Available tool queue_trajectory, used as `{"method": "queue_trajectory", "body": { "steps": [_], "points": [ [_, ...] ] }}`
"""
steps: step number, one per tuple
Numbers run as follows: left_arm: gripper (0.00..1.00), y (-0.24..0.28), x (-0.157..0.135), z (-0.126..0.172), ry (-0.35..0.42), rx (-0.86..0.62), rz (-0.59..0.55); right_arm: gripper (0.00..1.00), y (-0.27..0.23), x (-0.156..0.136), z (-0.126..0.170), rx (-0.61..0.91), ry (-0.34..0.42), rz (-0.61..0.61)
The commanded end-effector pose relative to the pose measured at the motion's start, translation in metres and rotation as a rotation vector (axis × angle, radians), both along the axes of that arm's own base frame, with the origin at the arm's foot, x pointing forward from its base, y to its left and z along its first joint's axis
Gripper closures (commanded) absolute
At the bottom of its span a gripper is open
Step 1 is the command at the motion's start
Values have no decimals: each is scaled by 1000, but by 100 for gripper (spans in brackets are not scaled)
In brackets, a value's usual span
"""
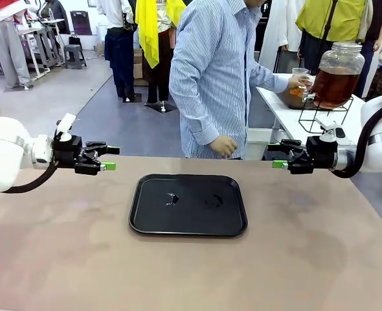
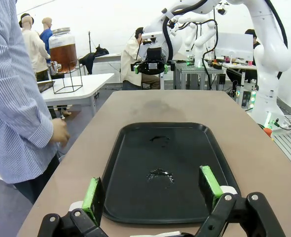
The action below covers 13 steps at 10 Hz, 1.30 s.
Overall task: Pour the drink into the iced cup.
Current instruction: Open the gripper to release the iced cup you were holding.
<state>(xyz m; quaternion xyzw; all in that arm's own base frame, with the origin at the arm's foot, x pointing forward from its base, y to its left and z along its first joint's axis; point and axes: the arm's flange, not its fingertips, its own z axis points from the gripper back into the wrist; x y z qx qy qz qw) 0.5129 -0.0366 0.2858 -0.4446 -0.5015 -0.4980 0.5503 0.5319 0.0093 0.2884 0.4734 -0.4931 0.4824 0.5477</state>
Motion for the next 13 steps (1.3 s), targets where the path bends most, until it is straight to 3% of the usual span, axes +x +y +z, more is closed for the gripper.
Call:
{"method": "queue_trajectory", "body": {
  "steps": [1,13],
  "points": [
    [0,-1,-1,4,-2,-2,0,0,1,2,3,-1,-3,3],
    [0,-1,-1,4,-2,-2,0,0,1,2,3,-1,-3,3]
  ]
}}
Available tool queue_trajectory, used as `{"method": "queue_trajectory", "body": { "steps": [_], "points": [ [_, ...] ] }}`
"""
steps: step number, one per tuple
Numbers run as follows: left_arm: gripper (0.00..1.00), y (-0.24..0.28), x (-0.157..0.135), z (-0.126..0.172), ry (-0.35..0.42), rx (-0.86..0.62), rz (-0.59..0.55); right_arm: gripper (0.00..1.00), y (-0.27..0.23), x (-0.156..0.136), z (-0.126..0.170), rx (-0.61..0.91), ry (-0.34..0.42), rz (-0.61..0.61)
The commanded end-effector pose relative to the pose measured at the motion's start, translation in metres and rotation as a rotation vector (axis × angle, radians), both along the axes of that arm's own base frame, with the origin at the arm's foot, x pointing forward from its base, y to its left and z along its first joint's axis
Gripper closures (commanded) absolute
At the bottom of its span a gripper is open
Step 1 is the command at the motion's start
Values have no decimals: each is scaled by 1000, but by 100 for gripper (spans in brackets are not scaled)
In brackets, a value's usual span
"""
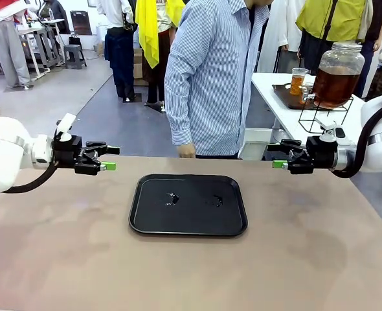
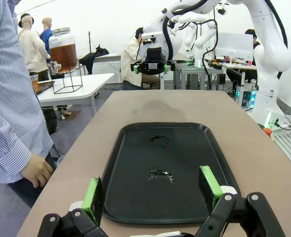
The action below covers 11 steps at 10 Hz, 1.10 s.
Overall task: Pour the drink into the iced cup.
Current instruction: Open the gripper to release the iced cup you were holding.
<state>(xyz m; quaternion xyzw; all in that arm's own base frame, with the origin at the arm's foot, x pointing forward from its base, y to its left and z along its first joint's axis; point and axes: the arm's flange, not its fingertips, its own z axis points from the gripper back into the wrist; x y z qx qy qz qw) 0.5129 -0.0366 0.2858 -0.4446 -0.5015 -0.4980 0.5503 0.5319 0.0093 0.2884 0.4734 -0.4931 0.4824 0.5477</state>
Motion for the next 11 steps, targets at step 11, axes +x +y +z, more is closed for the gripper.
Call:
{"method": "queue_trajectory", "body": {
  "steps": [11],
  "points": [
    [0,-1,-1,4,-2,-2,0,0,1,2,3,-1,-3,3]
  ]
}}
